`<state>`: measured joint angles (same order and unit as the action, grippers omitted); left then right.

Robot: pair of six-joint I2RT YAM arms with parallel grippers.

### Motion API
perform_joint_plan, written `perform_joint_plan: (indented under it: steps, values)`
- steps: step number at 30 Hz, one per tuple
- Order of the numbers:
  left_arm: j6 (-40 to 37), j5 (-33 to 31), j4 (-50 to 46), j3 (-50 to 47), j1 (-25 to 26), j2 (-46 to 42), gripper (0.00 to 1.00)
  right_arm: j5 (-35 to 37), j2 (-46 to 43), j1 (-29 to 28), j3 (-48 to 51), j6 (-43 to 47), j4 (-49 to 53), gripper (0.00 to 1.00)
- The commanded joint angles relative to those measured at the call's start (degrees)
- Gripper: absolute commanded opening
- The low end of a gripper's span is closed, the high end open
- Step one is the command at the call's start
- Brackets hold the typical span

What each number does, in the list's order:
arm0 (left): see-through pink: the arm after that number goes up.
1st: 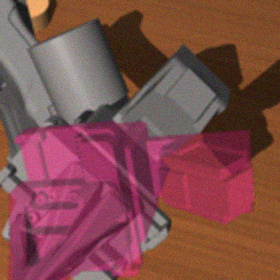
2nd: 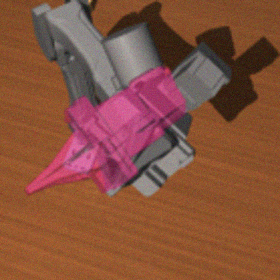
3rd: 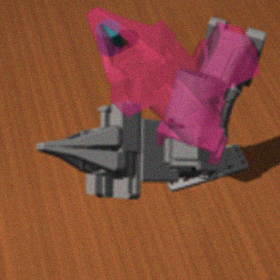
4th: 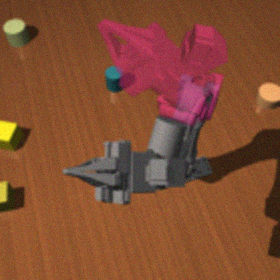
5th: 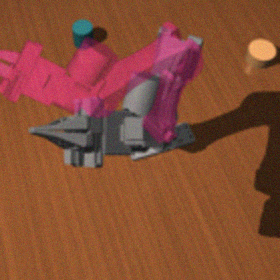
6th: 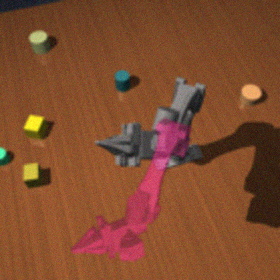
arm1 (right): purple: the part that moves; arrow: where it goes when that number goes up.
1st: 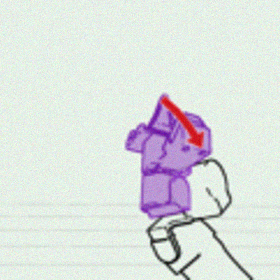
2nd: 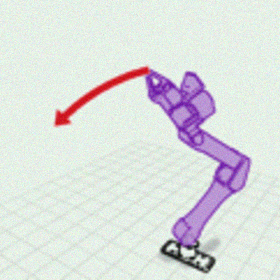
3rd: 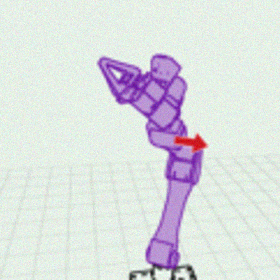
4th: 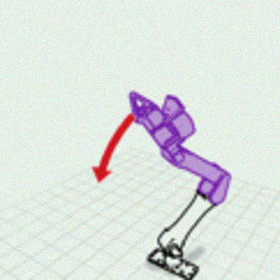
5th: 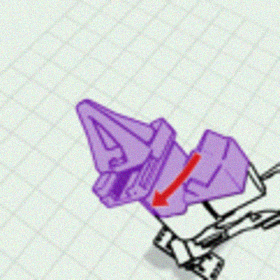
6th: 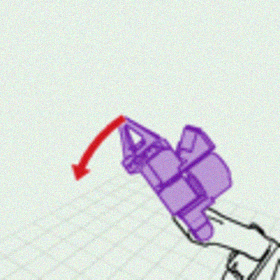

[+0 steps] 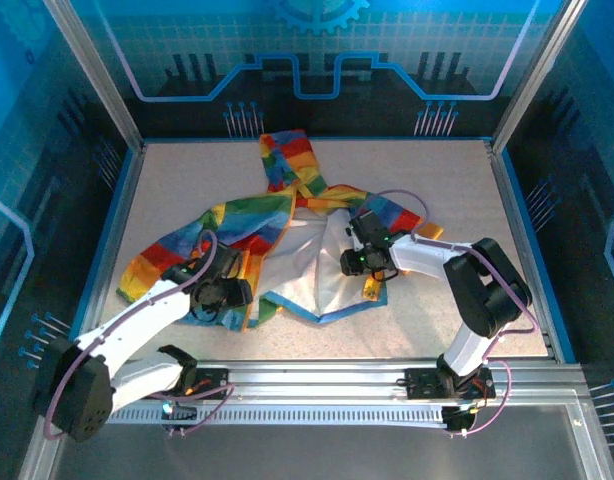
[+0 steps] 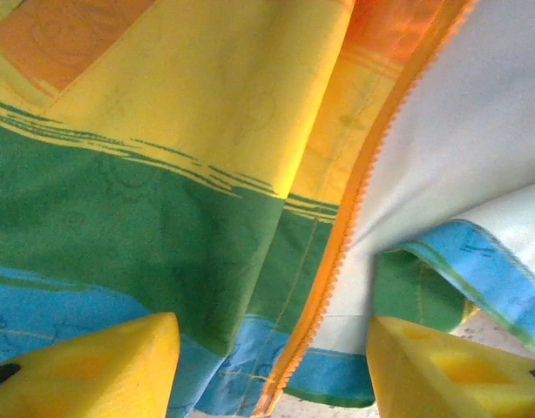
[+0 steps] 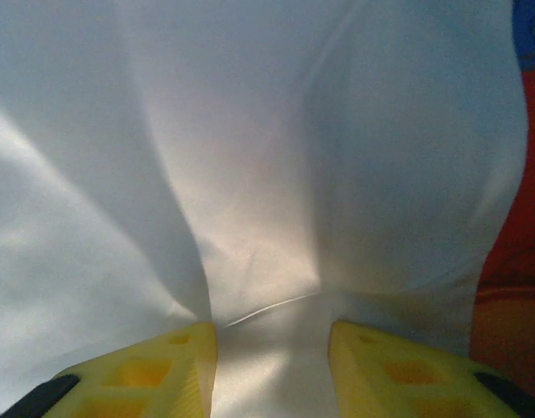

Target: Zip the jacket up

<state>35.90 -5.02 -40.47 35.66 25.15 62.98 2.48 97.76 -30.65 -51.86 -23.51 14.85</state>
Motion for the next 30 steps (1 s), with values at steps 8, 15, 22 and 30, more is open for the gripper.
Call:
perform_joint_plan:
  steps: [8, 15, 22, 30]
  values:
    - [1.87, -4.52, -0.37, -0.83, 3.26, 11.60, 0.61, -0.37, 0.02, 2.52, -0.27, 1.02, 3.51, 0.41]
    - [2.26, -2.44, 1.31, 3.55, 7.42, 9.23, 0.07, -1.35, -5.59, 2.70, -1.34, 1.61, 6.18, 0.44]
    - [2.09, 3.48, 3.83, 6.63, 7.46, 3.16, 0.00, -3.73, -12.63, 1.45, -5.65, 0.42, 10.66, 0.43]
    - [7.18, 9.69, 13.09, 2.58, 7.11, 1.02, 0.00, -11.31, -13.77, -7.96, -6.85, -8.87, 7.14, 0.37]
